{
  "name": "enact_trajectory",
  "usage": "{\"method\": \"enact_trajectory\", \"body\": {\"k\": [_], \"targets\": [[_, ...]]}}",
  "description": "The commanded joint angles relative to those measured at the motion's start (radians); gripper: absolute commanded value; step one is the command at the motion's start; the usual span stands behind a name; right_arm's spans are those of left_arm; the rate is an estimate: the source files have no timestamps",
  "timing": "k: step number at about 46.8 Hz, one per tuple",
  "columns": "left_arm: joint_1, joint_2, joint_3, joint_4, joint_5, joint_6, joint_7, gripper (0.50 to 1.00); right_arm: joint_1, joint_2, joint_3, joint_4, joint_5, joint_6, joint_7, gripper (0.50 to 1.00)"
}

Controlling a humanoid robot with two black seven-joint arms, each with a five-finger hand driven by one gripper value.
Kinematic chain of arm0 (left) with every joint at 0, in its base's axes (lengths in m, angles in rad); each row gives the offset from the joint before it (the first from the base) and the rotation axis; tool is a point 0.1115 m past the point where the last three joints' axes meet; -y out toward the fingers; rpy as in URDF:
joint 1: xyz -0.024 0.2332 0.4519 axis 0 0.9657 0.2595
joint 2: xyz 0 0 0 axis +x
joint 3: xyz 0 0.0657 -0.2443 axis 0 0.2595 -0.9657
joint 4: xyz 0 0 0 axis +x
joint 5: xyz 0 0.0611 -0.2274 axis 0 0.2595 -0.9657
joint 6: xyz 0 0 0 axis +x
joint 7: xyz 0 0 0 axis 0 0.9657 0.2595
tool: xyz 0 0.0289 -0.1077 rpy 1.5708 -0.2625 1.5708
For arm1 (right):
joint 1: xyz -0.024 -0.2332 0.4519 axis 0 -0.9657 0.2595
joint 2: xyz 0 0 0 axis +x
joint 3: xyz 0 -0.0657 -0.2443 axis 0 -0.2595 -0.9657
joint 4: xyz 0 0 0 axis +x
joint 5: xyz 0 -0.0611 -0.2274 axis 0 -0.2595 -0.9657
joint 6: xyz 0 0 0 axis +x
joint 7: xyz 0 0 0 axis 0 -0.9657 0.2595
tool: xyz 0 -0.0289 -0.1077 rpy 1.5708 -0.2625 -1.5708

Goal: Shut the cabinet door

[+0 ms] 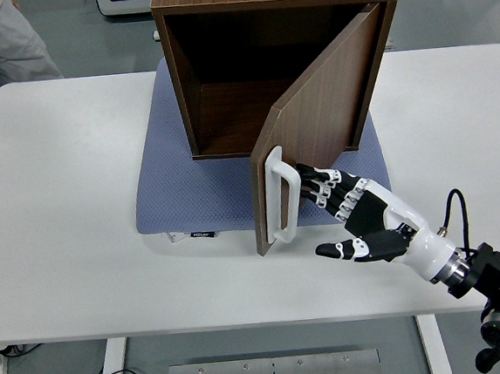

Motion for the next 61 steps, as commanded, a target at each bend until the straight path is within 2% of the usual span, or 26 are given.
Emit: {"method": "enact_trajectory", "body": {"k": [1,12,22,30,43,56,61], "targets": [[0.000,0.000,0.000,0.000,0.000,0.000,0.000,1.000,0.020,0.016,-0.021,-0.016,0.000,0.000,-0.001,1.000],[0.000,0.000,0.000,0.000,0.000,0.000,0.000,1.000,0.082,0.050,-0.082,-0.068,0.002,0.000,-0.002,1.000],[0.000,0.000,0.000,0.000,0.000,0.000,0.000,1.000,0.143,0.093,-0.085,-0.131,0.009,-0.005,-0.004,1.000],[0.000,0.000,0.000,0.000,0.000,0.000,0.000,1.000,0.203,0.098,-0.090,-0.168,0.038,-0.009,-0.005,1.000],[0.000,0.000,0.000,0.000,0.000,0.000,0.000,1.000,0.243,0.102,-0.117,-0.188,0.040,-0.009,-0.008,1.000],[0.000,0.000,0.000,0.000,0.000,0.000,0.000,1.000,0.300,0.147,-0.140,-0.240,0.040,-0.018,-0.008,1.000],[0.000,0.000,0.000,0.000,0.000,0.000,0.000,1.000,0.323,0.154,-0.140,-0.266,0.042,-0.041,-0.014,1.000]]}}
